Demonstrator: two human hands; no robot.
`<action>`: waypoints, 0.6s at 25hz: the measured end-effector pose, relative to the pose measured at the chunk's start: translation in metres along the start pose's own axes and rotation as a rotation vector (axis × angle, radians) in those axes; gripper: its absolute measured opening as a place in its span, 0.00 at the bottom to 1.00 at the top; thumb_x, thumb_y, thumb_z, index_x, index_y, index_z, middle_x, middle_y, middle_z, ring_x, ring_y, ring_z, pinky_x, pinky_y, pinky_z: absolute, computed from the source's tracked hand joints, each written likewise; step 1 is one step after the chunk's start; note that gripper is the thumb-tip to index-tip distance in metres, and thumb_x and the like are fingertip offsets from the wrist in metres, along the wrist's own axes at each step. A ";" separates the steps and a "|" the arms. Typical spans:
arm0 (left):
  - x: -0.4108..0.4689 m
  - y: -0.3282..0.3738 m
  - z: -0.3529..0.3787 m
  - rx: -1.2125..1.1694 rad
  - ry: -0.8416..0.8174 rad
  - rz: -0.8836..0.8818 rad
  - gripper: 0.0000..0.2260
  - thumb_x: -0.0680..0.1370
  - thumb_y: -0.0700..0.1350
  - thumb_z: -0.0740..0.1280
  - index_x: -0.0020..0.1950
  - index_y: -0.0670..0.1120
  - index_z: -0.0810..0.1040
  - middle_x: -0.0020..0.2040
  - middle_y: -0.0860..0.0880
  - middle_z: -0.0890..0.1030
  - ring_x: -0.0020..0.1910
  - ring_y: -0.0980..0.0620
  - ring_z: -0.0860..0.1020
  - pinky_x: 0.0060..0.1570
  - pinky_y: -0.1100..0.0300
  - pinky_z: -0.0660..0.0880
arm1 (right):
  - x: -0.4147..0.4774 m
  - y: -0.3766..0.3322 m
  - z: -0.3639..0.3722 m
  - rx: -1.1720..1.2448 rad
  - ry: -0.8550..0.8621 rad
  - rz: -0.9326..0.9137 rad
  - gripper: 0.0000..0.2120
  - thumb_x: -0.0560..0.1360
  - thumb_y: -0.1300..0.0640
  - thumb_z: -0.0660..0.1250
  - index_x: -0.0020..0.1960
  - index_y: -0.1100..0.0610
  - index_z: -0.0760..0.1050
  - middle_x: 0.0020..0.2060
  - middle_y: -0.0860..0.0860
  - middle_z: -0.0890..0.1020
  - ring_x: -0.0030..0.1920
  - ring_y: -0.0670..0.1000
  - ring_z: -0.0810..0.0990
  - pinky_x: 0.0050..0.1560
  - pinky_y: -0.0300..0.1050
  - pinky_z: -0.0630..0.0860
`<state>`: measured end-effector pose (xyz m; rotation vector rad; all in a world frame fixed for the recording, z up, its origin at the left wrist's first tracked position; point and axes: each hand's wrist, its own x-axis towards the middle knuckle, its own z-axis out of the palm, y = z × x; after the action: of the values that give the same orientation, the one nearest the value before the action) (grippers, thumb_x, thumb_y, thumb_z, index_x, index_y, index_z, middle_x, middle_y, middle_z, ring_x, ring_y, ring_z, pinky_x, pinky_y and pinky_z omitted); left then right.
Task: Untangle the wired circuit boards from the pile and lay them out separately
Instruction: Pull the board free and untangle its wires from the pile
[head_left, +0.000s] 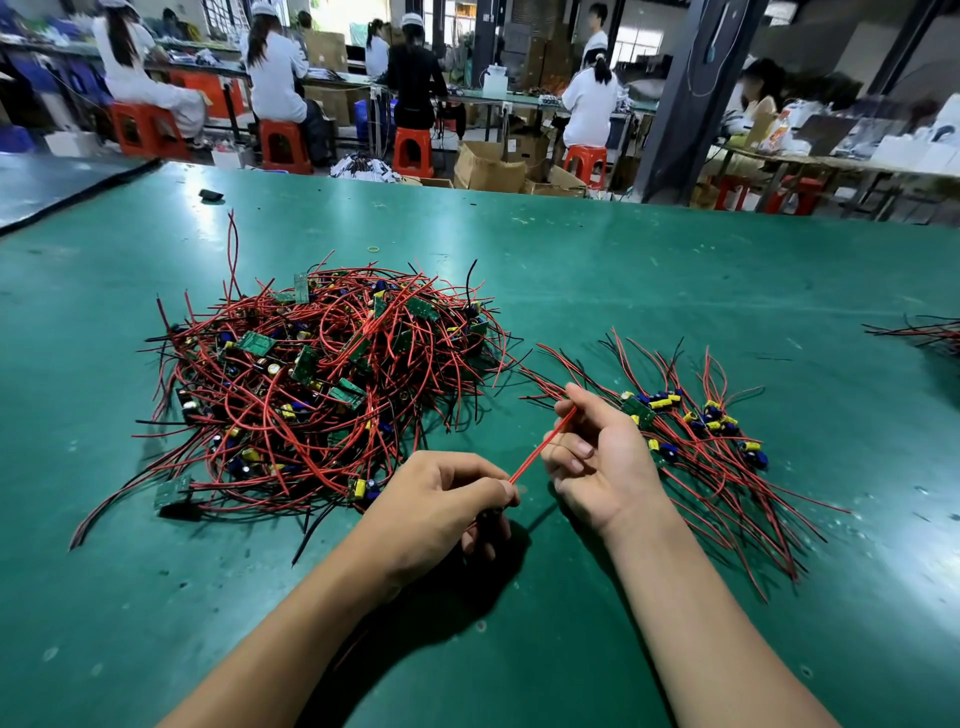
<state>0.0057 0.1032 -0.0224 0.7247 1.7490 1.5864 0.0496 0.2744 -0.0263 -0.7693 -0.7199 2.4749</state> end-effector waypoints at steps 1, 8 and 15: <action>0.000 -0.001 0.000 -0.009 0.010 0.000 0.08 0.78 0.37 0.67 0.41 0.41 0.83 0.31 0.42 0.82 0.25 0.48 0.77 0.25 0.64 0.71 | 0.000 0.000 -0.001 -0.033 -0.011 -0.019 0.16 0.79 0.58 0.67 0.34 0.61 0.73 0.23 0.48 0.68 0.17 0.42 0.59 0.16 0.34 0.56; 0.006 -0.002 -0.003 -0.364 0.176 -0.011 0.10 0.78 0.44 0.68 0.59 0.43 0.76 0.42 0.42 0.85 0.28 0.51 0.78 0.28 0.62 0.76 | -0.013 0.012 -0.002 -0.663 -0.294 -0.039 0.19 0.65 0.41 0.76 0.46 0.56 0.85 0.33 0.48 0.80 0.29 0.45 0.73 0.27 0.36 0.70; 0.008 0.003 -0.010 -0.509 0.119 -0.030 0.24 0.67 0.53 0.74 0.60 0.45 0.78 0.41 0.43 0.82 0.25 0.52 0.74 0.23 0.63 0.72 | -0.031 0.018 0.005 -0.620 -0.534 0.130 0.10 0.72 0.51 0.75 0.50 0.55 0.84 0.42 0.57 0.81 0.40 0.54 0.74 0.44 0.49 0.69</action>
<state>-0.0074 0.1032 -0.0195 0.3596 1.3338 1.9751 0.0651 0.2419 -0.0216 -0.3351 -1.7298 2.6092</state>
